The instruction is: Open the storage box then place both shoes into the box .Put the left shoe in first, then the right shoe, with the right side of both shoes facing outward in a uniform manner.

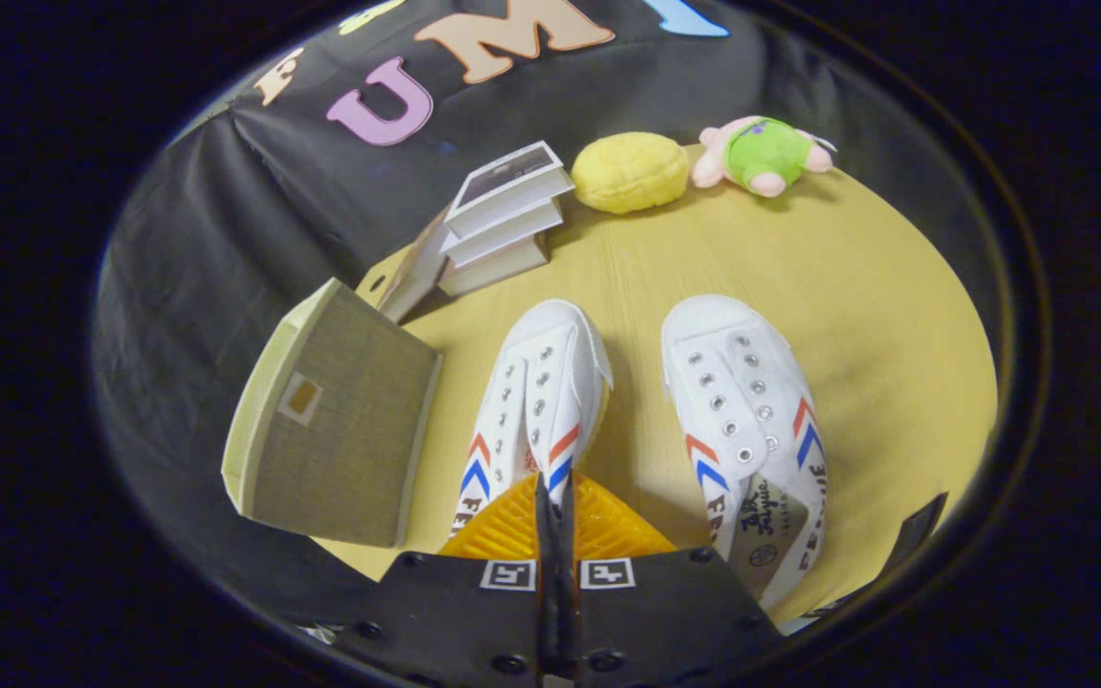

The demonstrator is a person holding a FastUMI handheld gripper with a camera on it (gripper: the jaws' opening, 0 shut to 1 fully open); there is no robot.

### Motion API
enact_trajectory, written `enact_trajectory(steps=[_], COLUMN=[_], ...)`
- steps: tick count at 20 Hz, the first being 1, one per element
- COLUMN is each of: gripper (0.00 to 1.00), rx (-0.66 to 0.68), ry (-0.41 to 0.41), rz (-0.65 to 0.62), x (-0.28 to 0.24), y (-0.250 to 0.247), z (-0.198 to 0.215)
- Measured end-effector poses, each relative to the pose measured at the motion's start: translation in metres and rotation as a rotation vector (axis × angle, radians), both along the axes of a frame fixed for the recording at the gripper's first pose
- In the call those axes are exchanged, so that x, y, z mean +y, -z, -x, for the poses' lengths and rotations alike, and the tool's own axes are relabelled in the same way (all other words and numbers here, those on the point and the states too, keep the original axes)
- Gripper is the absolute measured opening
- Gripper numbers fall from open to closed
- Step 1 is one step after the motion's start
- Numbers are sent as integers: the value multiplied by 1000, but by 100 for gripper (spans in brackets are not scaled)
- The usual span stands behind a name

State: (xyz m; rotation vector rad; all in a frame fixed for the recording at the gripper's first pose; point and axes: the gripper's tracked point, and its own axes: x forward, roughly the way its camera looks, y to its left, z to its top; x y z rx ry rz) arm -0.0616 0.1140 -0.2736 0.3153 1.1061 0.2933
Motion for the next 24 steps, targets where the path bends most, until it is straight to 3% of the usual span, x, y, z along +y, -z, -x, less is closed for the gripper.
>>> enact_trajectory(steps=[5,13,19,24], gripper=[3,3,3,3], rx=[-51,-108,-93,-40], ry=[29,1,-63,-90], rz=[-32,-85,-155,-169], x=[22,95,181,239], y=[-56,-128,-134,-110], z=[-15,-31,-24,-11])
